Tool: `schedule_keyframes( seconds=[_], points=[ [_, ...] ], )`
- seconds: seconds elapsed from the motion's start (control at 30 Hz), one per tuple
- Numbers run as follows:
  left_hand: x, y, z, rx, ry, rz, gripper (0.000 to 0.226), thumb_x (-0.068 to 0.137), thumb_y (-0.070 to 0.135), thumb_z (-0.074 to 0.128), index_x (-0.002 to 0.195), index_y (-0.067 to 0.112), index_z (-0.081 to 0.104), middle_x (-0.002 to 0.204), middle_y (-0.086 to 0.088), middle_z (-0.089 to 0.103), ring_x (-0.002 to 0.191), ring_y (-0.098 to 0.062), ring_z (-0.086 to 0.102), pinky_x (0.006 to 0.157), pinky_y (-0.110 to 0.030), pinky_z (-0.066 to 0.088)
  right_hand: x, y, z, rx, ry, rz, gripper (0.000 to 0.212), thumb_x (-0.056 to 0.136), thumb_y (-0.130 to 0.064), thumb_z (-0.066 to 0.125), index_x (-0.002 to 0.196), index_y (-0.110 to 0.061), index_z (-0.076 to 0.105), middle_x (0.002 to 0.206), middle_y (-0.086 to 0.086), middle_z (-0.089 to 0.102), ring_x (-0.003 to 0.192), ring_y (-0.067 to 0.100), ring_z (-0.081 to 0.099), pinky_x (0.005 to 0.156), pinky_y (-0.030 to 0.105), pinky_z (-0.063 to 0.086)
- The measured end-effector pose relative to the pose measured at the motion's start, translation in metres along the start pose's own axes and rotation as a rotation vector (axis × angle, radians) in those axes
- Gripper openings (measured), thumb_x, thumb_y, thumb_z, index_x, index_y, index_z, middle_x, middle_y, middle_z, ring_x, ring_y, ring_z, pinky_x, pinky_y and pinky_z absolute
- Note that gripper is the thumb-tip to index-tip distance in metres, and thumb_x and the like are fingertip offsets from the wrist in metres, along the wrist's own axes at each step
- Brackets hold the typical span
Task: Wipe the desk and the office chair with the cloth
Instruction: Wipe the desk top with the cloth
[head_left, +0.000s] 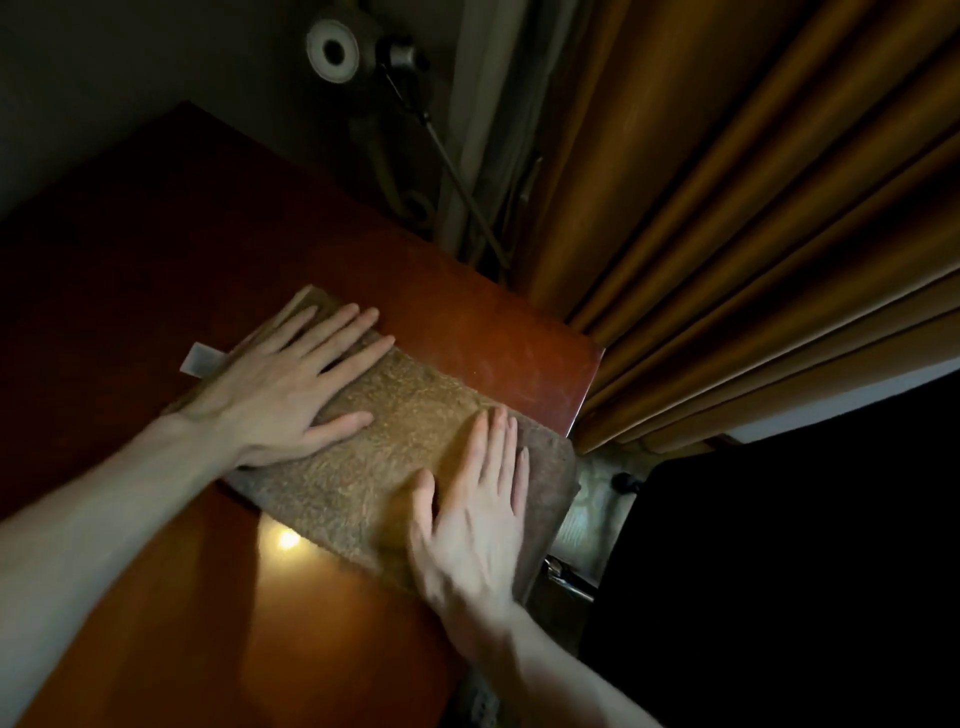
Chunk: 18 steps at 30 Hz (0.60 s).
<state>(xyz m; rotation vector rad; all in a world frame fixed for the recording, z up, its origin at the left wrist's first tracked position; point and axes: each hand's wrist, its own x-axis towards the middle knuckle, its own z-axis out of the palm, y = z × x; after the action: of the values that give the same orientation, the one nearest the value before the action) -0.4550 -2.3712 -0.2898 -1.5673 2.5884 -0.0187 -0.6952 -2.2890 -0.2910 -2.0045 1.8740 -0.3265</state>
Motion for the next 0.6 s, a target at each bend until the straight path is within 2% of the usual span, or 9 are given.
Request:
schedule_keyframes(
  seconds=[0.07,0.17,0.4,0.53,0.6],
  points=[
    [0.002,0.000,0.004,-0.034,-0.001,-0.022,0.084,0.098,0.072,0.024,0.167,0.028,0.006,0.174,-0.005,0.003,0.161,-0.023,0.003,0.130,-0.049,0.005,0.001,0.000,0.006,-0.091,0.018,0.014,0.083,0.099,-0.053,0.028,0.166,-0.009,0.008,0.174,0.010,0.000,0.161,0.021,-0.006,0.130,0.041,-0.003],
    [0.002,0.003,0.006,-0.105,0.029,-0.078,0.082,0.098,0.072,0.026,0.167,0.029,0.011,0.174,-0.005,0.007,0.161,-0.022,0.004,0.130,-0.048,0.005,0.013,0.013,0.002,-0.153,-0.003,-0.086,0.082,0.100,-0.054,0.031,0.166,-0.008,0.015,0.173,0.010,0.008,0.162,0.021,0.000,0.131,0.044,0.005],
    [0.011,0.037,0.012,-0.158,0.111,-0.369,0.082,0.099,0.070,0.026,0.167,0.025,0.015,0.173,-0.010,0.011,0.161,-0.025,0.008,0.129,-0.050,0.010,0.068,0.059,-0.024,-0.186,-0.039,-0.336,0.078,0.102,-0.058,0.037,0.166,-0.016,0.021,0.173,0.004,0.015,0.161,0.015,0.005,0.131,0.040,0.008],
    [0.015,0.045,0.014,-0.162,0.132,-0.444,0.083,0.099,0.069,0.028,0.166,0.022,0.018,0.173,-0.013,0.013,0.161,-0.027,0.009,0.129,-0.052,0.011,0.088,0.069,-0.030,-0.225,-0.067,-0.413,0.078,0.103,-0.063,0.029,0.167,-0.020,0.016,0.174,0.002,0.014,0.161,0.015,0.006,0.131,0.037,0.005],
    [0.017,0.051,0.014,-0.167,0.144,-0.476,0.082,0.100,0.069,0.027,0.166,0.021,0.019,0.173,-0.015,0.014,0.161,-0.028,0.009,0.129,-0.052,0.010,0.098,0.072,-0.033,-0.244,-0.088,-0.439,0.078,0.104,-0.065,0.024,0.167,-0.022,0.012,0.174,0.002,0.011,0.161,0.015,0.005,0.131,0.042,0.008]
  ],
)
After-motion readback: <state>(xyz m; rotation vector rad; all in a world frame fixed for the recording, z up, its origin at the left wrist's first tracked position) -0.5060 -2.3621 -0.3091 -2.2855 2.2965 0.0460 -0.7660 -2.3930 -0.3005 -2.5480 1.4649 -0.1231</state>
